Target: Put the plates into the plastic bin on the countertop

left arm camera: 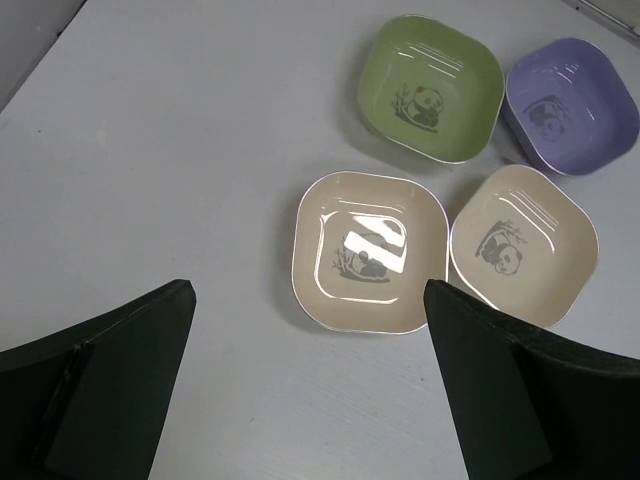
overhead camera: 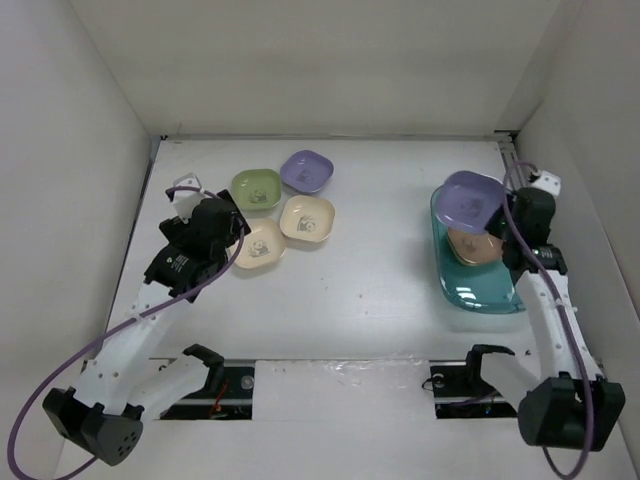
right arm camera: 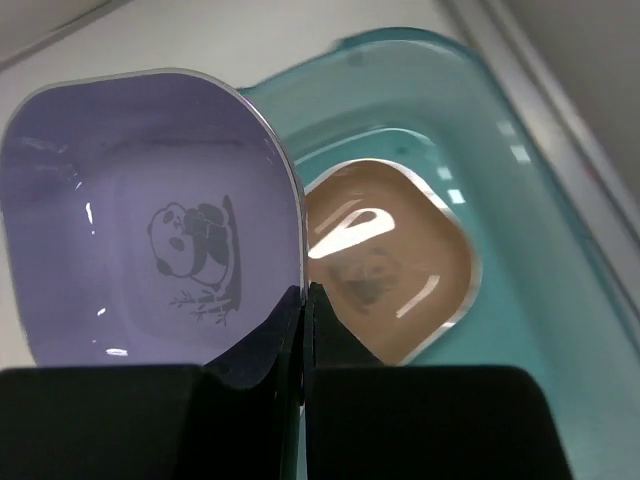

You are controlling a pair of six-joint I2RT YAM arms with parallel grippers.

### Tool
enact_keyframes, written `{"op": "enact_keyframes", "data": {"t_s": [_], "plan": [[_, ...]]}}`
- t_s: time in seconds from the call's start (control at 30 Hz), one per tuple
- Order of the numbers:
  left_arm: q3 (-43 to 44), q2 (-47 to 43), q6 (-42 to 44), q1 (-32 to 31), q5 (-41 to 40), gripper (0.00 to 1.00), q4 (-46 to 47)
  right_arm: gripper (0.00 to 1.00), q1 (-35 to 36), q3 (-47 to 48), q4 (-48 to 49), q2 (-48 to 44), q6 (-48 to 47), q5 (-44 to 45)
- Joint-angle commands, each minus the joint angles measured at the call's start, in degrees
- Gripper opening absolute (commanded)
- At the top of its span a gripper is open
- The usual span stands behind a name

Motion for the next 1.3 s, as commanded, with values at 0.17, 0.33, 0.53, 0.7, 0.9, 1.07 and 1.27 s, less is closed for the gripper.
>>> {"op": "enact_keyframes", "data": {"t_s": [0.17, 0.33, 0.53, 0.7, 0.9, 1.07, 1.27], "plan": [[0.05, 0.09, 3.08, 0.20, 3.85, 1.00, 3.84, 0.00, -22.23, 4.64, 4.30, 11.98, -10.89, -17.66], [0.05, 0.71, 4.22, 0.20, 4.48, 1.00, 4.37, 0.00, -24.17, 3.59, 7.64, 14.19, -11.96, -19.53], [0.05, 1.23, 4.22, 0.20, 5.00, 1.00, 4.37, 0.00, -24.17, 3.59, 4.31, 17.10, -13.10, -19.19], [-0.48, 1.23, 4.22, 0.20, 5.53, 1.00, 4.37, 0.40, -24.17, 4.29, 3.69, 17.19, -12.57, -19.78], [-0.48, 1.23, 4.75, 0.20, 5.53, 1.00, 4.37, 1.00, -10.70, 5.61, 4.57, 7.62, -11.97, -12.02], [-0.48, 1.23, 4.75, 0.20, 5.01, 1.00, 4.37, 1.00, 9.63, 10.97, 4.04, 7.14, -10.91, -7.92], [-0.48, 0.71, 2.82, 0.20, 3.07, 1.00, 3.76, 1.00, 28.62, 19.73, 7.99, 24.19, -7.40, -3.62]]}}
